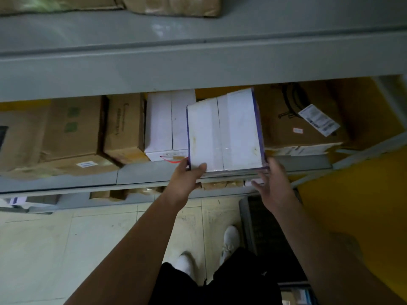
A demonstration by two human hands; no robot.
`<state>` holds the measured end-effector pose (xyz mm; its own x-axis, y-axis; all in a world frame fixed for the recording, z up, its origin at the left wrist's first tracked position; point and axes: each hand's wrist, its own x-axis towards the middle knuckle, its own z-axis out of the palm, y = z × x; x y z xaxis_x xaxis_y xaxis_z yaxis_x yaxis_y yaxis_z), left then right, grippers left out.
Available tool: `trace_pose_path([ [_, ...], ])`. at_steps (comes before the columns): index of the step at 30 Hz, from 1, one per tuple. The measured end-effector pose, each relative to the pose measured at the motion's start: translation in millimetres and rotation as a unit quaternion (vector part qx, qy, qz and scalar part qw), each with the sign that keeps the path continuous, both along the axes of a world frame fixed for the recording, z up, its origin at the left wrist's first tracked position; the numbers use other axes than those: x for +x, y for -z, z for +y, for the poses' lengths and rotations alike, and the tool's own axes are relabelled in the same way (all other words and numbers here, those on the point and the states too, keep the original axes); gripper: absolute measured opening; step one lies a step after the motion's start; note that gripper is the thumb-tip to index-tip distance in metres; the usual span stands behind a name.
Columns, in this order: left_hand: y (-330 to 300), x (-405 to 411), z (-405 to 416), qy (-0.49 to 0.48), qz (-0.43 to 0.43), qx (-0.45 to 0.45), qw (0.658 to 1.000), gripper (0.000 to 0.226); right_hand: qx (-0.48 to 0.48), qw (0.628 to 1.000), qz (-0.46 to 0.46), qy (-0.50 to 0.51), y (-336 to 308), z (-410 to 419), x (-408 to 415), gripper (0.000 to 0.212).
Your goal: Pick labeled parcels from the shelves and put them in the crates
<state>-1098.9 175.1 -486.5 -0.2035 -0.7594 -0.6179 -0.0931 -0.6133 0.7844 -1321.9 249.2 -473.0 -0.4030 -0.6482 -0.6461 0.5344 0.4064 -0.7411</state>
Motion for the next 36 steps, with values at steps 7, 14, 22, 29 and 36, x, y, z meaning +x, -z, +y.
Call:
trace_pose_path([
  [7,-26,51,-5,-0.063,0.093,0.017,0.994,0.021,-0.109,0.985,0.116,-0.067,-76,19,55,0.064],
  [14,-56,101,21,-0.019,0.205,0.016,0.978,0.052,-0.15,0.959,0.182,-0.157,-106,29,132,0.027],
  [22,-73,141,24,-0.025,0.303,0.028,0.952,0.077,-0.1,0.955,0.225,-0.164,-111,37,164,0.065],
  [29,-58,168,36,-0.047,0.302,0.036,0.951,0.066,-0.073,0.965,0.179,-0.175,-116,28,159,0.099],
  [36,-52,166,29,-0.106,0.199,-0.01,0.974,0.028,-0.105,0.96,0.224,-0.131,-110,36,141,0.02],
])
